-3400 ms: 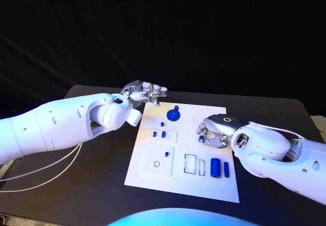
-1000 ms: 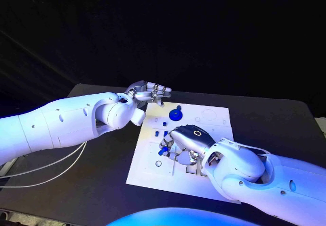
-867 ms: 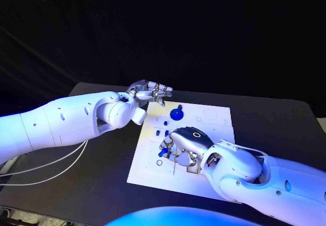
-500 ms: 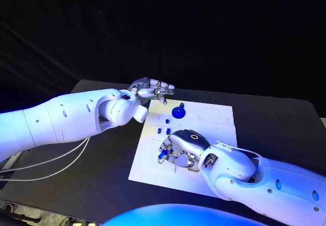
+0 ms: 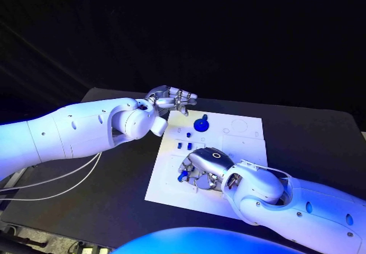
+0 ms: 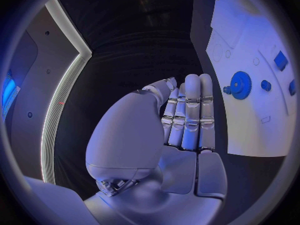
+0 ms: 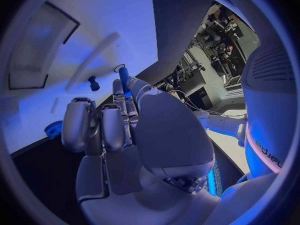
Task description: Assemble the parts on the task board
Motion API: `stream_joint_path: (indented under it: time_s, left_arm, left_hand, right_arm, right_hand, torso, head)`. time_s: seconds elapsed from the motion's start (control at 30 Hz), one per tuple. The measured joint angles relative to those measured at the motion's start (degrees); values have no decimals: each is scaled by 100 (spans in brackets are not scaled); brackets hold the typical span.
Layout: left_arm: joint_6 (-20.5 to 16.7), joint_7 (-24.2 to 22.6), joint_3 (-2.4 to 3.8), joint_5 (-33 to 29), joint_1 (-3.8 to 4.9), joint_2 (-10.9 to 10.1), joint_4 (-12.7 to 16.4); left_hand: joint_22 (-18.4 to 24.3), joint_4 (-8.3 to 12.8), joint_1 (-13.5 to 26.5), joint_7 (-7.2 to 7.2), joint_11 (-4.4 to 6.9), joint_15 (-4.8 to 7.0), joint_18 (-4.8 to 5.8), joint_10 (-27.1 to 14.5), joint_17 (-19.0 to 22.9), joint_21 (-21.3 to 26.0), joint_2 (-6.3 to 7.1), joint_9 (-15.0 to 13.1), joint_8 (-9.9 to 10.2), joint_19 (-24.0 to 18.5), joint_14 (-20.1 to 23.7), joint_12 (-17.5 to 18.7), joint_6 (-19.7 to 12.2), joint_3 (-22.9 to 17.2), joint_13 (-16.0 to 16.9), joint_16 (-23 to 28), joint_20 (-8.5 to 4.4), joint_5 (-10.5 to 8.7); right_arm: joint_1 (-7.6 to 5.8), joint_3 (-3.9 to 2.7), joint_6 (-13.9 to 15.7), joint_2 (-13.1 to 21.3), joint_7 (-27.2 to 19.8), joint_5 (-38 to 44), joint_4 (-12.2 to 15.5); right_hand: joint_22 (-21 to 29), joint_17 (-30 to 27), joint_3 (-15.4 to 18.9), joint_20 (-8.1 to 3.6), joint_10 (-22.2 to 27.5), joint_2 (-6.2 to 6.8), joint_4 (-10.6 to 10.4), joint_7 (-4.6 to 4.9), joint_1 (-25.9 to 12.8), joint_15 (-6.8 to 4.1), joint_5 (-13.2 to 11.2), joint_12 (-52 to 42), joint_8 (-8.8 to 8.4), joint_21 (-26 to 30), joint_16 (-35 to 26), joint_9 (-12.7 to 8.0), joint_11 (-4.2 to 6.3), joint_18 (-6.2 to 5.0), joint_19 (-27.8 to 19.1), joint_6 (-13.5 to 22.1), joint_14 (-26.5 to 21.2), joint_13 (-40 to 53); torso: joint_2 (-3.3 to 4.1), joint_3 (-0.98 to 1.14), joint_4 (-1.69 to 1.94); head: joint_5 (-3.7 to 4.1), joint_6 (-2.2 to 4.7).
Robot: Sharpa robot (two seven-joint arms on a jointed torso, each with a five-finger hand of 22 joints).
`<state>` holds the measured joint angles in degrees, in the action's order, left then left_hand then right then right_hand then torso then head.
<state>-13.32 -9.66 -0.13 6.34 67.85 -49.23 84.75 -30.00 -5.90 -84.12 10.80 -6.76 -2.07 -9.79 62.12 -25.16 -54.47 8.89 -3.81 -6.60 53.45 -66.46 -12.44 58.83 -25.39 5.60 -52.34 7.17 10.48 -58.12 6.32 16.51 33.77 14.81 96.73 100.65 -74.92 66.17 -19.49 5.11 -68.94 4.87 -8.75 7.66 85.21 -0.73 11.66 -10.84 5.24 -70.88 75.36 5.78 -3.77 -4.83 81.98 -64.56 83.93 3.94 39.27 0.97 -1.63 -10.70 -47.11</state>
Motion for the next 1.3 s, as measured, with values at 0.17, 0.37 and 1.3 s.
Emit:
stream_joint_path:
  time_s: [0.17,0.37,1.3]
  left_arm:
    - [1,1,0,0,0,-1,1]
    - [2,4,0,0,0,-4,4]
    - [4,19,0,0,0,1,-1]
  left_hand:
    - [5,0,0,0,0,0,0,0,0,0,0,0,0,0,0,0,0,0,0,0,0,0]
    - [5,0,0,0,0,0,0,0,0,0,0,0,0,0,0,0,0,0,0,0,0,0]
    - [9,0,0,0,-22,0,0,-22,7,0,0,0,0,0,0,-23,0,0,4,0,0,0]
  right_arm:
    - [9,4,-52,-7,9,23,-32]
    - [11,4,-114,-27,34,72,-74]
    - [71,64,-165,-205,125,247,-173]
  right_hand:
    - [1,0,-5,0,0,0,6,-1,0,0,1,0,27,11,0,1,-1,0,0,15,0,0]
    - [1,-19,-22,0,-1,0,5,-20,0,0,32,22,27,53,0,1,-3,0,0,-1,0,-1]
    - [-3,-32,115,0,-20,322,-98,-7,-448,0,-67,121,-157,36,0,-105,-18,0,0,462,0,22]
  torso:
    - [0,0,2]
    - [-1,-1,3]
    - [-3,-1,-1]
  head:
    - [-9,-8]
    - [-15,-15]
    - [-3,4]
